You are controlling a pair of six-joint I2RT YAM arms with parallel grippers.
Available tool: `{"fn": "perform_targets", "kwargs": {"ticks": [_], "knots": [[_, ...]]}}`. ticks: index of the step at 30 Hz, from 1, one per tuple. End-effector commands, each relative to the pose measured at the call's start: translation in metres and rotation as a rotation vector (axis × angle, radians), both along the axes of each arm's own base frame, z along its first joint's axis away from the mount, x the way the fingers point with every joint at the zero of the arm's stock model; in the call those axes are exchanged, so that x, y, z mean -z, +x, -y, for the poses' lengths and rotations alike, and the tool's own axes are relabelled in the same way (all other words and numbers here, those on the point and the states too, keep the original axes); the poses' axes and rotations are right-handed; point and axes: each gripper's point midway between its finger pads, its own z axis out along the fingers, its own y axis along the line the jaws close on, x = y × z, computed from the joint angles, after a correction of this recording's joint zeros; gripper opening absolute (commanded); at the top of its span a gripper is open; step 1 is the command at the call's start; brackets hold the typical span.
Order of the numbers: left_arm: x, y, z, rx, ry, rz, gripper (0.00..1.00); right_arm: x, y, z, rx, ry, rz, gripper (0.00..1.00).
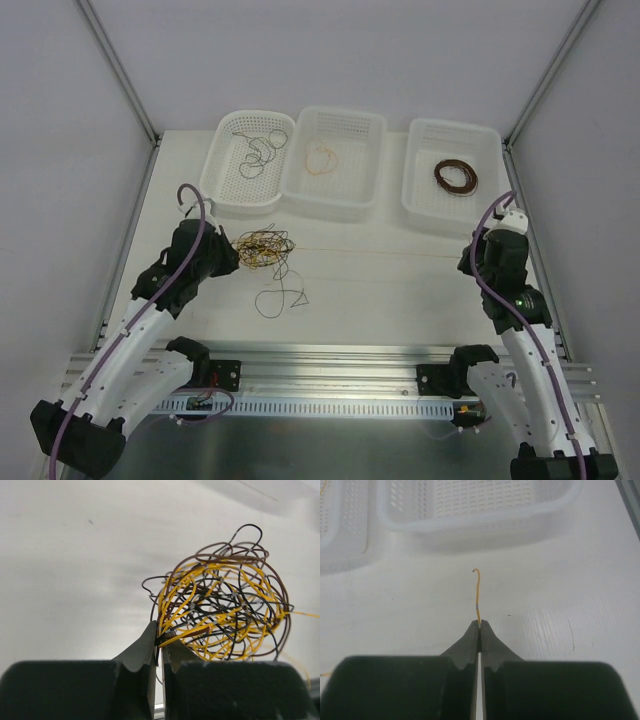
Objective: Untangle the cables
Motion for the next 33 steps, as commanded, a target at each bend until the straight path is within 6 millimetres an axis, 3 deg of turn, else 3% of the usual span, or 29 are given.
{"fn": "perform_targets", "kwargs": {"ticks": [1, 4, 7, 9, 10, 11, 14, 15, 16, 18, 21, 27, 28, 33], "knots": [[-0.015, -0.003, -0.063, -0.206, 0.236, -0.004, 0.0, -0.032, -0.006, 0.014, 0.07, 0.031, 0.043, 0.01], [-0.027, -0.003, -0.095, -0.316, 0.372, 0.013, 0.0, -0.049, -0.009, 0.025, 0.104, 0.012, 0.071, 0.01], [-0.032, 0.002, -0.084, -0.264, 0.343, 0.02, 0.0, -0.05, -0.007, 0.018, 0.056, 0.023, 0.053, 0.01], [-0.028, 0.007, -0.059, -0.129, 0.283, 0.02, 0.0, -0.045, -0.004, -0.001, -0.041, 0.064, 0.027, 0.01], [-0.029, 0.008, -0.025, 0.027, 0.178, 0.04, 0.0, -0.042, -0.003, -0.009, -0.079, 0.084, 0.012, 0.01], [-0.028, 0.007, -0.009, 0.094, 0.12, 0.041, 0.0, -0.033, -0.002, -0.02, -0.134, 0.114, -0.019, 0.01], [-0.028, -0.004, 0.05, 0.325, -0.099, 0.041, 0.0, -0.016, -0.005, -0.048, -0.268, 0.135, -0.076, 0.27], [-0.026, -0.007, 0.061, 0.362, -0.128, 0.034, 0.0, -0.008, -0.005, -0.053, -0.294, 0.123, -0.103, 0.38], [-0.023, -0.011, 0.071, 0.396, -0.138, 0.028, 0.0, -0.006, -0.005, -0.059, -0.316, 0.119, -0.108, 0.43], [-0.013, -0.018, 0.091, 0.457, -0.12, 0.018, 0.0, -0.007, -0.008, -0.08, -0.399, 0.114, -0.099, 0.58], [-0.005, -0.022, 0.108, 0.497, -0.131, -0.008, 0.0, -0.016, -0.012, -0.115, -0.523, 0.127, -0.067, 0.71], [0.008, -0.031, 0.13, 0.507, -0.223, -0.062, 0.0, -0.022, -0.02, -0.195, -0.715, 0.212, -0.006, 0.74], [0.01, -0.033, 0.133, 0.505, -0.236, -0.07, 0.0, -0.012, -0.028, -0.214, -0.776, 0.21, -0.036, 0.74], [0.017, -0.039, 0.141, 0.521, -0.239, -0.093, 0.0, -0.001, -0.04, -0.274, -0.95, 0.189, -0.04, 0.73]]}}
